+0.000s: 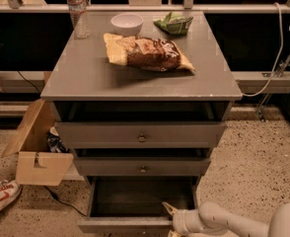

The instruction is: Open bottom drawer

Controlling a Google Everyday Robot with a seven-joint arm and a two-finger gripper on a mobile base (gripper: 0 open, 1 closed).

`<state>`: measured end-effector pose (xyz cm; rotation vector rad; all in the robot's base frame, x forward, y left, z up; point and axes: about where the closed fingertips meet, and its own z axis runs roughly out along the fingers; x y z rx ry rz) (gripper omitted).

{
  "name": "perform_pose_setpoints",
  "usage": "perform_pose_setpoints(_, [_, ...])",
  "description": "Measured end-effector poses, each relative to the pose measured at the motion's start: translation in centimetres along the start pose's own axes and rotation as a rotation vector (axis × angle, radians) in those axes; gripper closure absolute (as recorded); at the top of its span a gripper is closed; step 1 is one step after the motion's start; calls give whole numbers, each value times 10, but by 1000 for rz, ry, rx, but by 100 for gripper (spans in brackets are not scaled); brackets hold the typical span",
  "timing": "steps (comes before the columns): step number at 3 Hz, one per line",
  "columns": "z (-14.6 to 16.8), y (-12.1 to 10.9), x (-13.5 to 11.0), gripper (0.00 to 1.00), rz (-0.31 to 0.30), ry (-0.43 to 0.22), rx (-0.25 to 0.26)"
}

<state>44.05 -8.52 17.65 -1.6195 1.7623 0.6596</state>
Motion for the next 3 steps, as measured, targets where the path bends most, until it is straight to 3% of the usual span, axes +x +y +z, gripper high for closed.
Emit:
perform_pose_setpoints(1, [0,0,0,0,0,0,0])
perform_pose_setpoints(2, [-25,3,2,0,16,-15,21])
perform_pose_setpoints(3, [-103,8,2,0,41,-48,98])
